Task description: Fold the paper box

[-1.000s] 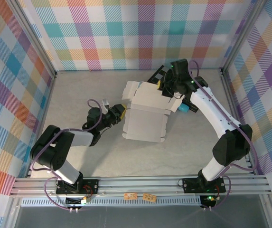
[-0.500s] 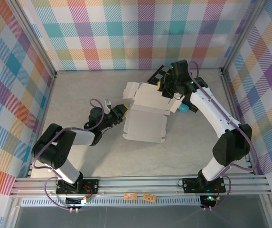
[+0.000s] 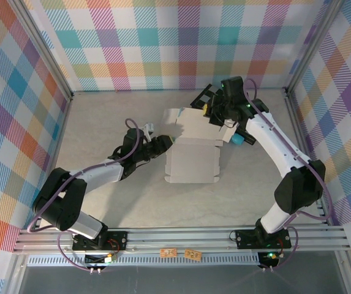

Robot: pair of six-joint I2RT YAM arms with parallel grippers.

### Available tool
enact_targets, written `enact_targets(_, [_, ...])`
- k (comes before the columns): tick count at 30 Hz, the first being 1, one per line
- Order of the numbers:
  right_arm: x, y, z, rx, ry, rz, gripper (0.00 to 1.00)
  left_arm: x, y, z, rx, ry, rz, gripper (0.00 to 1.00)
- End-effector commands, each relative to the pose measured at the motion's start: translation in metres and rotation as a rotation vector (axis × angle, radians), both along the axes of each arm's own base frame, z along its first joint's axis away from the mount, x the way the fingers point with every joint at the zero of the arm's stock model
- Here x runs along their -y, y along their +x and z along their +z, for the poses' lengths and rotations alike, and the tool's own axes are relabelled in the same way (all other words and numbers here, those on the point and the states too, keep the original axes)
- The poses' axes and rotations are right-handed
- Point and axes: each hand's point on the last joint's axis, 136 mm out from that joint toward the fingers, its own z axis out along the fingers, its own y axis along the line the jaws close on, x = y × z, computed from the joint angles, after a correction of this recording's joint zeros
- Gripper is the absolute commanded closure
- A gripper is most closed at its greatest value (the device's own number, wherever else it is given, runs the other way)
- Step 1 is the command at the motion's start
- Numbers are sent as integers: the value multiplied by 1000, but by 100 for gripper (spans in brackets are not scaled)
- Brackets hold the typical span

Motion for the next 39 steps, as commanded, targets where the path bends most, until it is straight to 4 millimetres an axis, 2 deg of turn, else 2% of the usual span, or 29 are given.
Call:
enact_targets(1, [-17,-4,6,-30,57,15,100,0,-2,-4,21,149,-19,59])
enact_targets(4, [-20,-6,5,-32,55,24,100,-4,-3,-14,0,250,-17,60])
enact_targets(8, [-24,-10,3,-42,43,40,100,-12,-3,-25,-21,383,-8,66])
enact_targets(11, [-26,-13,-1,-48,35,44,100,-10,-6,-28,-25,452,-34,70])
enact_targets(16, [-31,-17,-8,-60,22,57,100,-5,-14,-34,-25,583,-79,69])
enact_targets(21, [-33,-19,-13,-67,5,63,100,-14,-23,-53,-74,671,-98,67])
enact_targets(22, [-32,-20,-16,-70,-1,65,100,-15,-25,-52,-72,678,-102,66])
enact_targets(24, [-29,-21,-18,-68,-26,68,100,-16,-27,-36,-32,658,-94,64])
enact_targets(27, [-23,-23,-22,-56,-68,71,100,-12,-34,4,58,572,-107,61])
enact_targets(29, [-20,-25,-25,-57,-93,82,100,-7,-44,29,109,505,-148,59])
enact_targets(31, [-18,-26,-27,-52,-109,89,100,-1,-61,50,142,431,-212,52])
enact_targets(34, [-19,-26,-33,-50,-113,101,100,15,-92,72,160,291,-366,50])
enact_targets(35, [-19,-27,-34,-51,-115,105,100,18,-104,79,162,248,-413,46])
enact_targets(37, [-18,-28,-37,-54,-129,111,100,16,-114,92,173,206,-425,45])
enact_targets(39, [-16,-28,-38,-52,-141,112,100,2,-114,100,184,237,-374,46])
